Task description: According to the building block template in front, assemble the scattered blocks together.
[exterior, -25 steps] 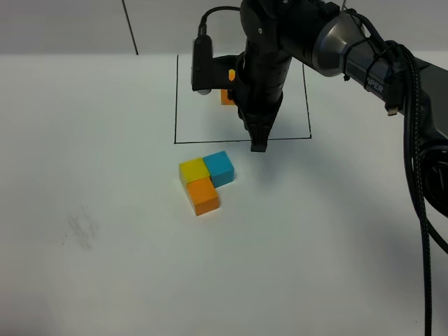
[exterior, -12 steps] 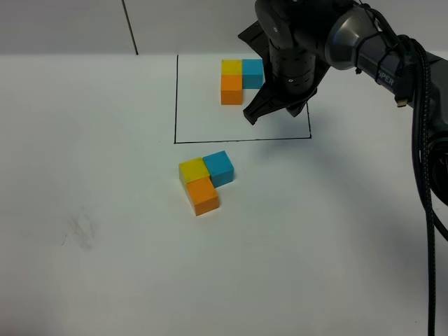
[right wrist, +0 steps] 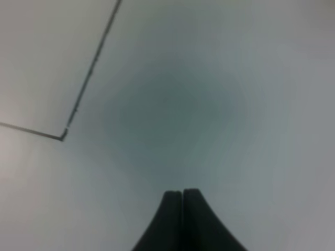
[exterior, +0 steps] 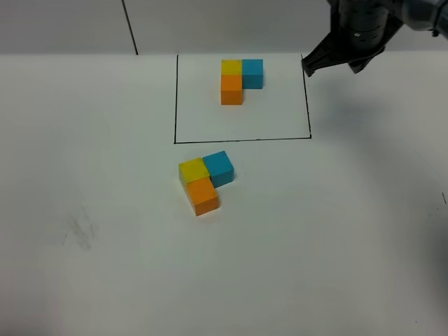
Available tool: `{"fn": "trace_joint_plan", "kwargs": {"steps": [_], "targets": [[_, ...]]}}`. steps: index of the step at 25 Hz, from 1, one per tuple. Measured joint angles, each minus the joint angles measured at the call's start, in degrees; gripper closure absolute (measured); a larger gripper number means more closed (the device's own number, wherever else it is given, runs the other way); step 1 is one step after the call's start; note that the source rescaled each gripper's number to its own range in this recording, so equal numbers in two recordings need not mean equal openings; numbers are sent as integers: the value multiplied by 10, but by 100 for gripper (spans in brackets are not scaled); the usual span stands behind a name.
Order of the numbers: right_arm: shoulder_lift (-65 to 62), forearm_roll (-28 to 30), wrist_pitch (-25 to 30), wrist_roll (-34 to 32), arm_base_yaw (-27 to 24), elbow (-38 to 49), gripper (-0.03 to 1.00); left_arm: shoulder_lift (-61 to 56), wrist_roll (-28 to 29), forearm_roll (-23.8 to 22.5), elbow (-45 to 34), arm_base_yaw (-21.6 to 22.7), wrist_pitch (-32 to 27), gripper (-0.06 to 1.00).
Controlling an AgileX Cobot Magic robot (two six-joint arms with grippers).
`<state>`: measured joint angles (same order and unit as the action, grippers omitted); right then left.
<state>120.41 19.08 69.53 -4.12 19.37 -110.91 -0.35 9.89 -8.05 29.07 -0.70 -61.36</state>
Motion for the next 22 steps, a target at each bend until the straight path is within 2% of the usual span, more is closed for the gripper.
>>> {"fn": "trace_joint_plan", "kwargs": {"steps": [7, 14, 19, 22], "targets": [[-100, 0, -3, -4, -73, 158, 97, 0, 0, 0, 0, 0, 0, 94], [-236, -4, -49, -24, -144, 361, 97, 0, 0, 0, 0, 0, 0, 94], [-326, -12, -72, -29, -153, 490, 97, 0, 0, 0, 0, 0, 0, 94], [-370, -37, -75, -30, -153, 560, 97, 0, 0, 0, 0, 0, 0, 94]]}}
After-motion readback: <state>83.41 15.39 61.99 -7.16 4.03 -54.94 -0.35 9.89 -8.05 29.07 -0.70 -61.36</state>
